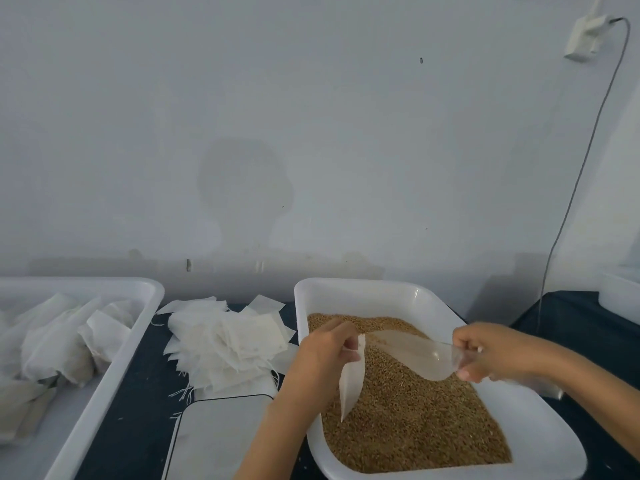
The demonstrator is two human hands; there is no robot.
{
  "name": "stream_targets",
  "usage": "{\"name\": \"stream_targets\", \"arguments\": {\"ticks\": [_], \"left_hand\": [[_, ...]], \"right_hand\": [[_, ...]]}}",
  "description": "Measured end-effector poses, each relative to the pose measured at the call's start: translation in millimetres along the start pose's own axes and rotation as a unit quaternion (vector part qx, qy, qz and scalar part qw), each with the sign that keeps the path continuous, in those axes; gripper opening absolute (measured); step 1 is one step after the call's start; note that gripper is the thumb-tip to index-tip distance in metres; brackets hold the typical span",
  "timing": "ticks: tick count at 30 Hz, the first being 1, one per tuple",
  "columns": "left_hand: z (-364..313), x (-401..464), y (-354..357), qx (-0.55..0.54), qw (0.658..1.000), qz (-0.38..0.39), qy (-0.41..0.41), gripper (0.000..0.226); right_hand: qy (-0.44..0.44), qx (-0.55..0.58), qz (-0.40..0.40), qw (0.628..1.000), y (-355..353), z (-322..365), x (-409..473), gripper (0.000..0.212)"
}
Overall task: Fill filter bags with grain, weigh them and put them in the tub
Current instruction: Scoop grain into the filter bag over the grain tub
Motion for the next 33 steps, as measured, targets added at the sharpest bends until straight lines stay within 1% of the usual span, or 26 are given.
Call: {"name": "stream_targets", "arguments": {"ticks": [2, 6, 8, 10, 14, 16, 17, 18, 19, 20, 22, 24, 26, 28, 31, 33], "left_hand": [[1.7, 0.0, 1.6, -0.029, 0.999, -0.017, -0.027, 0.016], [5.5, -0.3, 4.0, -0.095, 0.991, -0.045, -0.086, 0.009], [7.2, -0.3, 2.6, -0.141, 0.981, -0.061, -0.121, 0.015], [7.8, 0.5, -0.2, -0.201, 0.964, -0.077, -0.157, 0.022], [11.3, 3.0, -4.2, -0.339, 0.908, -0.100, -0.227, 0.019], [10.9, 3.6, -6.0, -0.382, 0.886, -0.099, -0.242, 0.018], [10.0, 3.6, -7.0, -0.391, 0.883, -0.096, -0.242, 0.018], [8.8, 3.8, -7.9, -0.387, 0.886, -0.092, -0.237, 0.018], [7.6, 3.7, -9.1, -0.368, 0.898, -0.090, -0.224, 0.019], [6.2, 4.1, -10.3, -0.334, 0.917, -0.085, -0.199, 0.020], [1.6, 4.3, -10.7, -0.239, 0.960, -0.051, -0.135, 0.023], [-3.1, 2.6, -6.4, -0.130, 0.989, -0.004, -0.070, 0.024], [-4.7, 0.3, 1.0, -0.046, 0.999, 0.017, -0.012, 0.024], [-4.0, -1.6, 7.8, 0.000, 0.999, 0.028, 0.019, 0.024], [-1.9, -2.5, 11.7, 0.020, 0.997, 0.065, 0.029, 0.023], [-2.4, -1.9, 10.2, 0.024, 0.996, 0.079, 0.031, 0.019]], "right_hand": [[0.019, -0.002, 0.007, 1.000, 9.5, -7.4, 2.5, 0.019], [0.037, -0.046, -0.007, 0.998, 30.8, -13.8, 12.6, 0.028], [0.034, -0.069, -0.014, 0.997, 39.5, -14.8, 15.8, 0.030], [0.033, -0.084, -0.013, 0.996, 47.9, -14.6, 17.8, 0.031], [0.032, -0.088, -0.010, 0.996, 65.6, -12.3, 20.1, 0.039], [0.029, -0.087, -0.008, 0.996, 72.5, -12.3, 20.6, 0.041], [0.025, -0.086, -0.006, 0.996, 74.5, -12.4, 20.7, 0.039], [0.021, -0.082, -0.004, 0.996, 75.4, -12.6, 20.6, 0.037], [0.018, -0.078, -0.005, 0.997, 74.8, -13.4, 20.3, 0.034], [0.015, -0.071, -0.010, 0.997, 72.5, -14.2, 19.9, 0.031], [0.012, -0.049, -0.033, 0.998, 59.8, -16.3, 17.7, 0.024], [-0.001, -0.035, -0.066, 0.997, 37.3, -15.1, 13.2, 0.016], [-0.023, -0.040, -0.098, 0.994, 10.8, -9.1, 6.1, 0.013], [-0.037, -0.070, -0.112, 0.991, -10.2, 0.6, -1.1, 0.015], [-0.033, -0.140, -0.100, 0.985, -25.5, 15.3, -5.6, 0.017], [-0.034, -0.175, -0.098, 0.979, -28.2, 22.5, -4.5, 0.014]]}}
Point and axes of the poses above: each hand's wrist, its own x-axis towards the middle knuckle, its own y-axis out of the palm, z = x × y, the point moved 2 cm from there along x, towards the middle knuckle, and after that the axes turned 7 degrees about -z, right-handed, at the moved point
